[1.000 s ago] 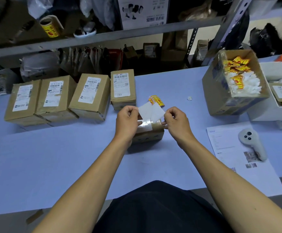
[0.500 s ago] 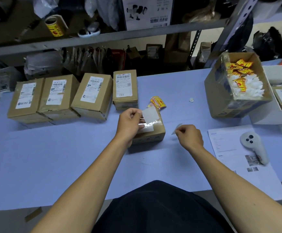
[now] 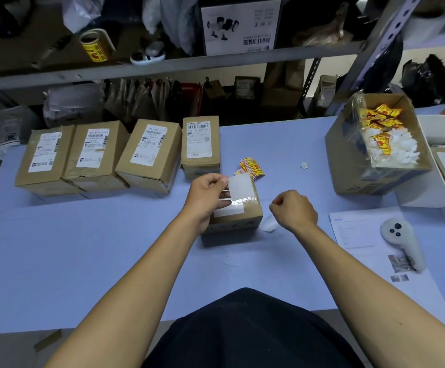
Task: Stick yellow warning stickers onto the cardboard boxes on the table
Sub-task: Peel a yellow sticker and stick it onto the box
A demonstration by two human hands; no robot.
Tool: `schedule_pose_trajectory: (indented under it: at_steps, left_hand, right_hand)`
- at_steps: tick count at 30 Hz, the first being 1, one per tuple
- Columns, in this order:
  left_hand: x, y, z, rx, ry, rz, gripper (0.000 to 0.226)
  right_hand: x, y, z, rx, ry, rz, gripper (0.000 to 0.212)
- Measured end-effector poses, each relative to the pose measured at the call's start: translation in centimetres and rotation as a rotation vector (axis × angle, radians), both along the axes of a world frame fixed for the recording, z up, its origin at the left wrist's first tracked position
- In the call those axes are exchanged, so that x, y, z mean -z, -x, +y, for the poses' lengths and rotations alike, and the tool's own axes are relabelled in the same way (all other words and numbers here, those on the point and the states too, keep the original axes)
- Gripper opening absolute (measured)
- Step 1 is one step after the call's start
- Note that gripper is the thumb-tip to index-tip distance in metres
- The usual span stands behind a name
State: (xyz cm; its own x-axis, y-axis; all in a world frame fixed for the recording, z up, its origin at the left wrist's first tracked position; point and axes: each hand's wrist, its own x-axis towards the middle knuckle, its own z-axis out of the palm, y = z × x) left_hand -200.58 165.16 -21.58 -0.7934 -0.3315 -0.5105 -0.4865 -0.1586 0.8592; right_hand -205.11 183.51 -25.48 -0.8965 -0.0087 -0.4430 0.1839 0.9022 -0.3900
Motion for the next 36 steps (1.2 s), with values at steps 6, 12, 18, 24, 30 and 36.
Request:
schedule_pose_trajectory:
  at_steps: [6,12,18,24,30,36]
  left_hand:
    - [0.5,0.3,-0.1,0.028,-0.01,-0.053,0.017]
    - [0.4,0.3,0.0,0.076,-0.017,-0.102,0.016]
    - [0.3,0.4,-0.3,0.032,-0.079,-0.098,0.012]
    - [-0.2,0.2,-0.1,-0.1,-0.353,-0.118,0.008]
    - [0.3,0.1,-0.3,-0.103,-0.147,-0.122,0.01]
    - [0.2,0.2,0.1,0.147,0.056,0.004,0.013]
  right_hand:
    - [-2.4,-0.4,-2.1,0.088,0.854,-0.027,0.027]
    - [-3.3,-0.2,-3.3,-0.051,0.946,-0.009,0.039]
    - [-2.7,-0.2,-3.0,-0.032,0.885,0.03,0.033]
    - [-1.8,0.0,-3.2,0.123,0.96,0.002,0.021]
    - [-2.6,0.5,-3.1,0.244,1.05,-0.115,0.01]
    - [-2.5,0.5,-3.3,0.173,0.988,-0.261,0.014]
